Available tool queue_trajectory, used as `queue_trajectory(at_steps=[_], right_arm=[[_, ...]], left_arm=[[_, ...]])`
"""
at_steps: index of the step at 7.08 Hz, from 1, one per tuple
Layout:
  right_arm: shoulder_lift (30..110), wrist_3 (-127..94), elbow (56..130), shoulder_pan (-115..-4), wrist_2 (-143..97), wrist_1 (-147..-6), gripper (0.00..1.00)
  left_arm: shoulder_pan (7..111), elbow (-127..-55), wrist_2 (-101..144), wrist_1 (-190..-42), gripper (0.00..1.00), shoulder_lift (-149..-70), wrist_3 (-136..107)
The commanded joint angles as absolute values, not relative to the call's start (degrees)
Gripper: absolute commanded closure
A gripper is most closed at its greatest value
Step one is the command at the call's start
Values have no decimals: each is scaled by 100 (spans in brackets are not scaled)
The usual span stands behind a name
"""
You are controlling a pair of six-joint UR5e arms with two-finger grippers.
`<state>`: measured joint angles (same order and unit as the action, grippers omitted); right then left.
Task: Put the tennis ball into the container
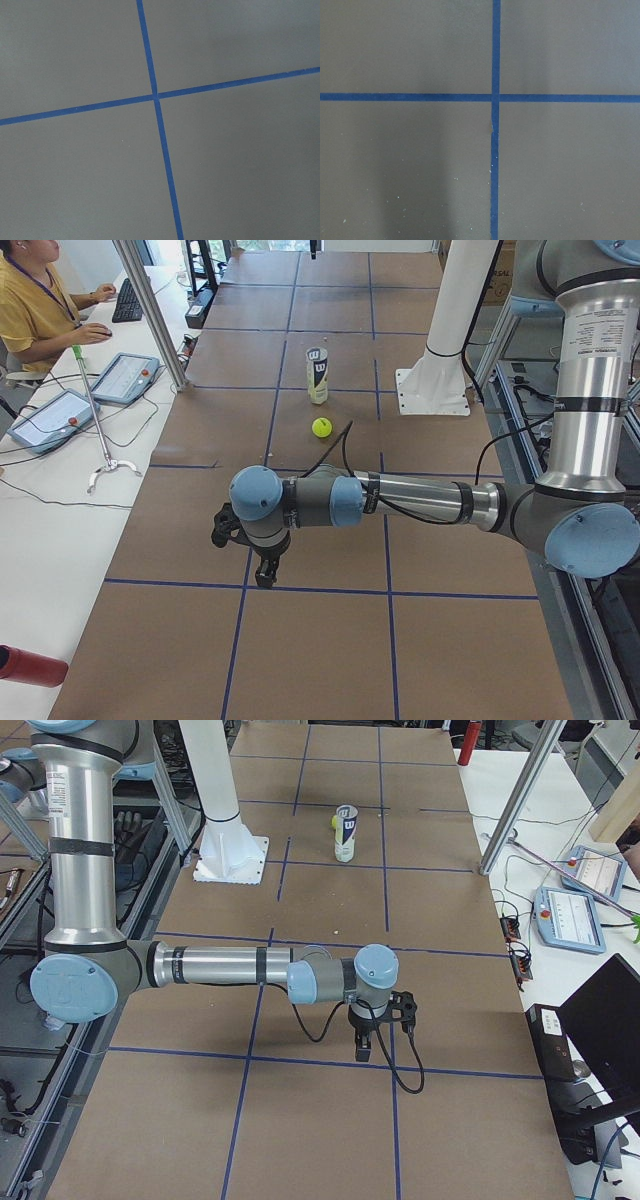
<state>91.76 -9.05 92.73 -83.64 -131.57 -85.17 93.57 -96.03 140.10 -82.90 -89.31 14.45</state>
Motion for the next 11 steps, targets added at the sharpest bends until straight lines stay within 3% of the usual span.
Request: queue_trajectory(at_steps=[1,3,6,9,11], right_arm=[[9176,-905,9272,-8367,-13157,-8517,0],[9176,-905,9272,-8367,-13157,-8517,0],[9176,-905,9272,-8367,-13157,-8517,0],[9176,-905,9272,-8367,-13157,-8517,0],[9176,-905,9272,-8367,-13157,-8517,0]], left_arm=[[9325,-9720,14036,-9047,0,-8912,850],[8792,-10297,14010,-9701,0,-8886,-724],[7047,-11204,13731,-9782,0,-9287,-3681],[4901,-10769,12458,-9782,0,-10893,-6478],[4081,-10705,11790,-9809,2,-11118,-7607]])
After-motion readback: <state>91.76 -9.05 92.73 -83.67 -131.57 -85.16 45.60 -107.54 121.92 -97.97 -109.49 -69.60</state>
